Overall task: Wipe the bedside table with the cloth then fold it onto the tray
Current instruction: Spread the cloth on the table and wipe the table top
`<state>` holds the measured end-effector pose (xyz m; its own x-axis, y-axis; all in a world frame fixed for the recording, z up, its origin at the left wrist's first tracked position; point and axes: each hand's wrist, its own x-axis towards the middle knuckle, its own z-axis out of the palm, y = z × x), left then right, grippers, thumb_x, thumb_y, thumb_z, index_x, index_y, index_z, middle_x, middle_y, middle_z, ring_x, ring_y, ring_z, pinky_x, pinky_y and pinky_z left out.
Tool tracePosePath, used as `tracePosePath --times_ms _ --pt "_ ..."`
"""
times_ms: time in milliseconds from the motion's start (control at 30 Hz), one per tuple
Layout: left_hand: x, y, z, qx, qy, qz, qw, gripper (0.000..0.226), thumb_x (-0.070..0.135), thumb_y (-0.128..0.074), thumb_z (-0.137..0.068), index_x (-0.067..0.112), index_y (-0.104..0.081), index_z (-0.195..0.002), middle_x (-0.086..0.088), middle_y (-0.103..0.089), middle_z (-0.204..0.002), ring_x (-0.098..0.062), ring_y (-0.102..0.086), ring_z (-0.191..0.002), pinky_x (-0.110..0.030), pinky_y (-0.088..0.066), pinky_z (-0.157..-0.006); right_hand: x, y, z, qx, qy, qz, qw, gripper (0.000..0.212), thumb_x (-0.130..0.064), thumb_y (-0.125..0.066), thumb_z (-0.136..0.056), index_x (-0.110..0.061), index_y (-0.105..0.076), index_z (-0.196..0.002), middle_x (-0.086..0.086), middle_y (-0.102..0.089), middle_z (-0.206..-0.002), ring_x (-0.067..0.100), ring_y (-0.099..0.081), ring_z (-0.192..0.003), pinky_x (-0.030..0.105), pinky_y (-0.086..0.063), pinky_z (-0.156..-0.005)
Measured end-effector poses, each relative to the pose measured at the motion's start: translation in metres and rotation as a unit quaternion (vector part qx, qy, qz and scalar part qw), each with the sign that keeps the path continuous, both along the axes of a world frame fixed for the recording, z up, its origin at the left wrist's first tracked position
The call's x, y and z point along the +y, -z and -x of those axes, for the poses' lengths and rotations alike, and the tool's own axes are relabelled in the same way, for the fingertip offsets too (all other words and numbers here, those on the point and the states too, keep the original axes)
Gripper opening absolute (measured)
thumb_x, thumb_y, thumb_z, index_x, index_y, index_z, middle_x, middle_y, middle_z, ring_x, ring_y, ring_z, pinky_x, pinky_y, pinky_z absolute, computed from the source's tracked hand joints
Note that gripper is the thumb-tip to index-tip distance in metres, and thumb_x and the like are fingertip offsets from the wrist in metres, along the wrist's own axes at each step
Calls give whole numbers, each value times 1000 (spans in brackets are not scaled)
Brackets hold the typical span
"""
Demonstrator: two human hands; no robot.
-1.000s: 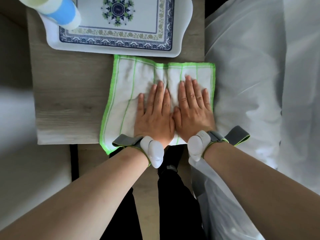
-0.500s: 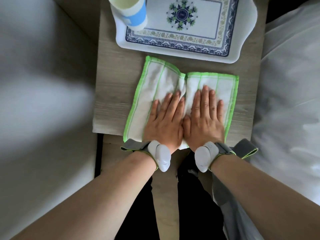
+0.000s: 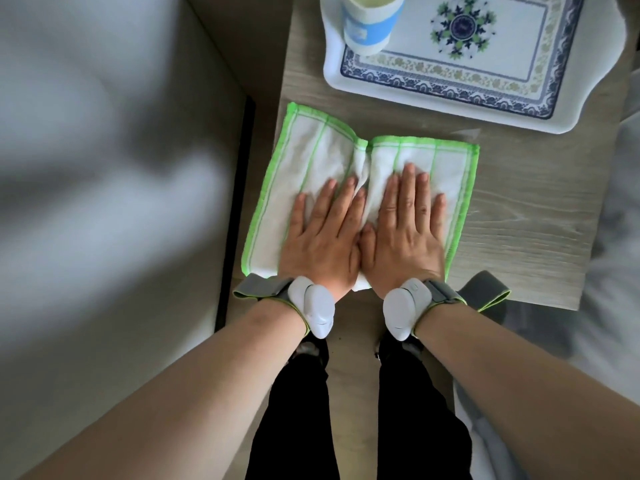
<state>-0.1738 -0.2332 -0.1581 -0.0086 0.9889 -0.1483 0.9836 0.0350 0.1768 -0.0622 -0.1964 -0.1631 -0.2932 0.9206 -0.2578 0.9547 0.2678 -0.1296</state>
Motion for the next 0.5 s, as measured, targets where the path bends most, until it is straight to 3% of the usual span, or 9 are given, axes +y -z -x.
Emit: tracePosePath --times_ms 267,500 --pt "-6 2 48 0 -17 2 1000 51 30 -36 -93 13 -31 -141 -4 -33 -150 -26 -27 -139 -51 -23 -112 -5 2 52 33 16 -12 999 69 -38 -20 -88 -1 -7 -146 19 -7 -156 33 -3 -144 49 2 -116" --pt "-2 -2 64 -103 -18 17 994 48 18 -40 -93 0 -34 -137 -15 -34 -148 -34 -27 -138 -44 -31 -111 -5 4 70 26 12 -26 999 68 -38 -20 -90 -1 -7 -146 19 -8 -156 32 -4 -144 47 4 -116"
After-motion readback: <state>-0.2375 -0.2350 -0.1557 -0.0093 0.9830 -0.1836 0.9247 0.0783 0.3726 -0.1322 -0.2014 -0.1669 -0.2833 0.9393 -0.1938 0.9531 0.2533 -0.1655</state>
